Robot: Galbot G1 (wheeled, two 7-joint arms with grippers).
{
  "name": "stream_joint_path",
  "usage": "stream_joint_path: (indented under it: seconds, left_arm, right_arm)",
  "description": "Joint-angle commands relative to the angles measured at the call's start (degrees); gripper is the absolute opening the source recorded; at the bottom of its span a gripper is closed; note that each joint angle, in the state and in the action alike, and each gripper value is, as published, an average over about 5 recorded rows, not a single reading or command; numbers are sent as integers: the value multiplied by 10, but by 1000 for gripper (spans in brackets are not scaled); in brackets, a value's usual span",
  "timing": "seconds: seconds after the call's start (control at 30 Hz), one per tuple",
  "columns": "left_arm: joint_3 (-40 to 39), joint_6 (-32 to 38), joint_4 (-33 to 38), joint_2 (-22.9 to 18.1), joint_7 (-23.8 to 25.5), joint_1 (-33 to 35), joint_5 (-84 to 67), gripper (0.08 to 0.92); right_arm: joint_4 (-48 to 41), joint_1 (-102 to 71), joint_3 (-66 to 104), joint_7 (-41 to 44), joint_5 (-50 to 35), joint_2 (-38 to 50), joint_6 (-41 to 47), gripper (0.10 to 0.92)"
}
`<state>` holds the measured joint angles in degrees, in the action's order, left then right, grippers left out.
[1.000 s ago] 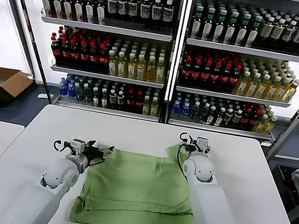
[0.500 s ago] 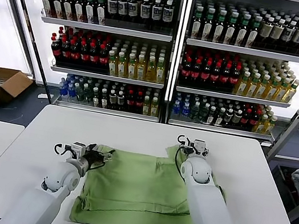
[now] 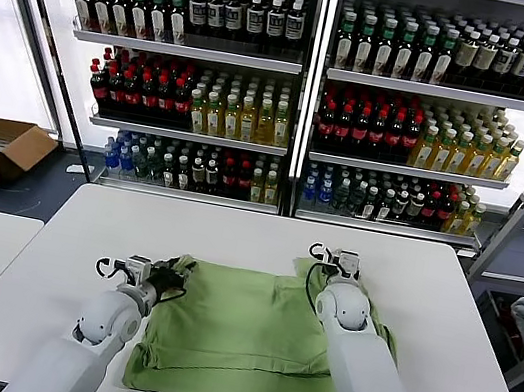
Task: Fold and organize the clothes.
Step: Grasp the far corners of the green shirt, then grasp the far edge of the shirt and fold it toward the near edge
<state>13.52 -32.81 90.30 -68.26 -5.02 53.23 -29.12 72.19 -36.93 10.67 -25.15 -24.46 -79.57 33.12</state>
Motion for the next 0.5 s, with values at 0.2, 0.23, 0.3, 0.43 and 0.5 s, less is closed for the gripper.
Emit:
stream_joint_path:
  seconds: [0.2,0.23,0.3,0.43,0.5]
  left_arm:
    - [0,2,1,-9,1,6,8,207]
    - [1,4,1,-10,1,6,9,173]
    - [3,13,2,-12,1,6,11,124]
    - [8,40,9,-13,2,7,15,93]
    - [12,55,16,-12,2,9,18,92]
  right_arm:
    - [47,-28,6,2,-10,13,1,148]
    - [52,-29,7,2,-11,14,1,127]
    - [61,-33,10,3,-15,17,1,110]
    - [86,-37,19,4,-22,20,1,106]
    - [100,-39,24,6,-23,21,0,106]
